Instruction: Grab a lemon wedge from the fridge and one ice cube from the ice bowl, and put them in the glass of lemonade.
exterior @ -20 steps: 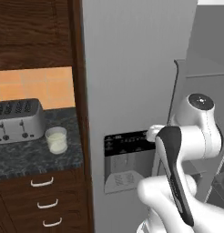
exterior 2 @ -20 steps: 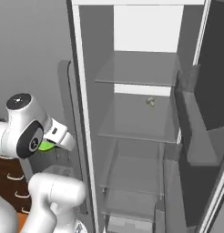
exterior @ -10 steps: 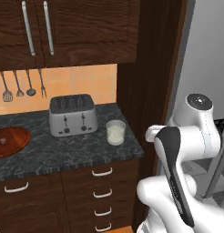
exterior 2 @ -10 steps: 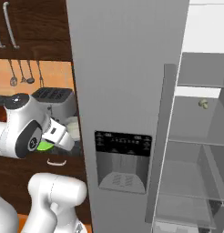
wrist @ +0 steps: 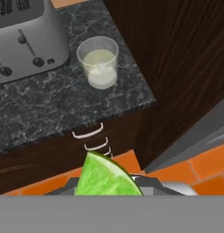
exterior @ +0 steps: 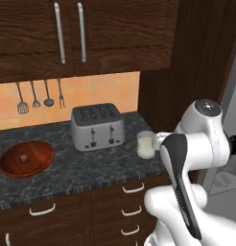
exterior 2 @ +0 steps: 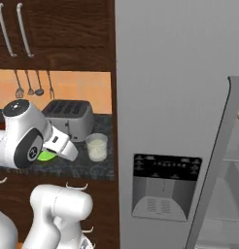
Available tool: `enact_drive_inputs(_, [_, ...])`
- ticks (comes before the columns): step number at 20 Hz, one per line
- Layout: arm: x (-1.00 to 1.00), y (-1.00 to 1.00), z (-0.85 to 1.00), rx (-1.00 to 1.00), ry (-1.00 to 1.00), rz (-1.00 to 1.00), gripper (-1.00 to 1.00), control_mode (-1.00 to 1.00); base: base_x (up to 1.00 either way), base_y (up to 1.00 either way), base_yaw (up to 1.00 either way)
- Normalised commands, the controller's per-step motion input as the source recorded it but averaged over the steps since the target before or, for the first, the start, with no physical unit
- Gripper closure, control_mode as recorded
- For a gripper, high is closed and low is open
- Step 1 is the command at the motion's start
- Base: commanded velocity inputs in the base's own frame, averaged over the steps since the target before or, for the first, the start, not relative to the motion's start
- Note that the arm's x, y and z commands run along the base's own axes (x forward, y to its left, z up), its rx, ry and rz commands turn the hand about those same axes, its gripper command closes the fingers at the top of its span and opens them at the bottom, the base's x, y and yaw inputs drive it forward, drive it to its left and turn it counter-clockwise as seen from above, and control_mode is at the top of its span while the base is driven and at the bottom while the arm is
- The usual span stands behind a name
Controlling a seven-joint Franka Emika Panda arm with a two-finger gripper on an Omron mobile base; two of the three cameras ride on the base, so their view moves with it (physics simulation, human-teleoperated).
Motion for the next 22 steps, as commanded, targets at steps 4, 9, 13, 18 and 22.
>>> enact_drive_inputs(4, [0.00, 0.00, 0.00, 0.00, 0.00, 0.00, 1.00, 1.00, 0.52, 0.04, -0.17])
enact_drive_inputs(9, [0.00, 0.00, 0.00, 0.00, 0.00, 0.00, 1.00, 1.00, 0.35, 0.63, -0.28])
enact_drive_inputs(13, [0.00, 0.00, 0.00, 0.00, 0.00, 0.00, 1.00, 1.00, 0.37, 0.84, -0.27])
enact_drive_inputs(18, [0.00, 0.00, 0.00, 0.00, 0.00, 0.00, 1.00, 1.00, 0.54, 0.02, -0.18])
enact_drive_inputs(22, [0.00, 0.00, 0.00, 0.00, 0.00, 0.00, 1.00, 1.00, 0.23, -0.19, -0.11])
